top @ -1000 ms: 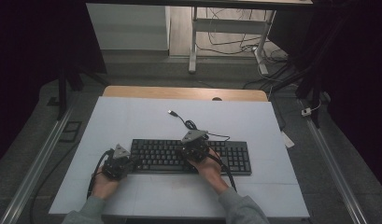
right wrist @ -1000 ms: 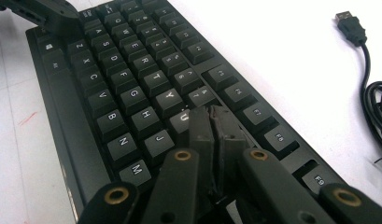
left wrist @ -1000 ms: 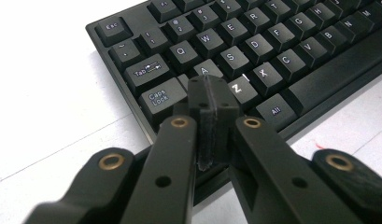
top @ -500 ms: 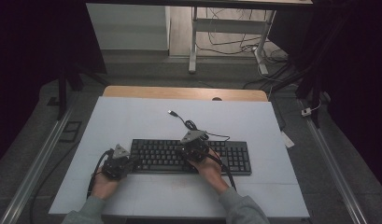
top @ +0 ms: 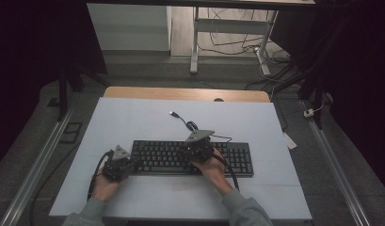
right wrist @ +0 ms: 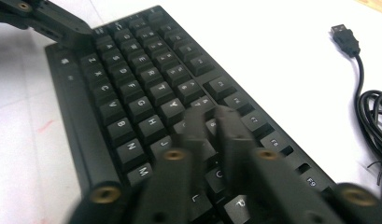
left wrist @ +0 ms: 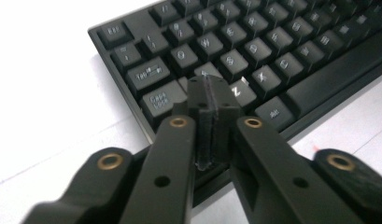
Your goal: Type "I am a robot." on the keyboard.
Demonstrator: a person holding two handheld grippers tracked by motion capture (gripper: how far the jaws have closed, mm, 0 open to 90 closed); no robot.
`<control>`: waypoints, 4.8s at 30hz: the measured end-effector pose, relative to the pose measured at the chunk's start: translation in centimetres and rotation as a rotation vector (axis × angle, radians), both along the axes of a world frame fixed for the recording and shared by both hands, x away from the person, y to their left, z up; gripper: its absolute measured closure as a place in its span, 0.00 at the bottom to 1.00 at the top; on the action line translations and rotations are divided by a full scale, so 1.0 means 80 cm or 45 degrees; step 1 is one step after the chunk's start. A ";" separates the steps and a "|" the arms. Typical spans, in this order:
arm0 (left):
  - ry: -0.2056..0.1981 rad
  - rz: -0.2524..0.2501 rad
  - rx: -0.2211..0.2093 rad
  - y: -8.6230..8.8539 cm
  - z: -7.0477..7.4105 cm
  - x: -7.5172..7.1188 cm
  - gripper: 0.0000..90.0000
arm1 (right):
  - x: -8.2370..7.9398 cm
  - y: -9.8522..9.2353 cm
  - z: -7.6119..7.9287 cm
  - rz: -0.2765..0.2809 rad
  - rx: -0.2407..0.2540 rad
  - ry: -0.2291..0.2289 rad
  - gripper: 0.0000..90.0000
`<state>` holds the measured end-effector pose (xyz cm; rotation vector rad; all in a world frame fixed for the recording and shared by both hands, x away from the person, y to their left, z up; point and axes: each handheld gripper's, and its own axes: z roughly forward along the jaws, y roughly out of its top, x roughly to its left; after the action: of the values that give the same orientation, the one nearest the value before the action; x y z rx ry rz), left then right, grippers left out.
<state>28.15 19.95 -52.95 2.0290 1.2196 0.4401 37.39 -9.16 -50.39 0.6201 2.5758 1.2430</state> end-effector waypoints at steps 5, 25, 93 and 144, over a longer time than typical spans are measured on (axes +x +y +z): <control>-0.038 0.005 -0.048 0.002 0.004 -0.003 0.76 | -0.001 -0.008 0.003 -0.001 0.022 0.016 0.67; -0.051 0.012 -0.080 0.002 0.014 -0.007 0.38 | -0.010 -0.034 0.008 -0.020 0.064 0.036 0.42; 0.044 -0.435 0.062 -0.094 0.021 0.012 0.98 | -0.039 -0.107 0.004 -0.094 0.051 0.030 0.44; -0.083 -0.224 -0.122 -0.060 0.055 0.006 0.42 | -0.038 -0.109 0.006 -0.102 0.050 0.007 0.44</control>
<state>28.62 15.13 -48.51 2.0035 0.9940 0.3528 34.35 -17.91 -49.92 0.7277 2.5098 1.2701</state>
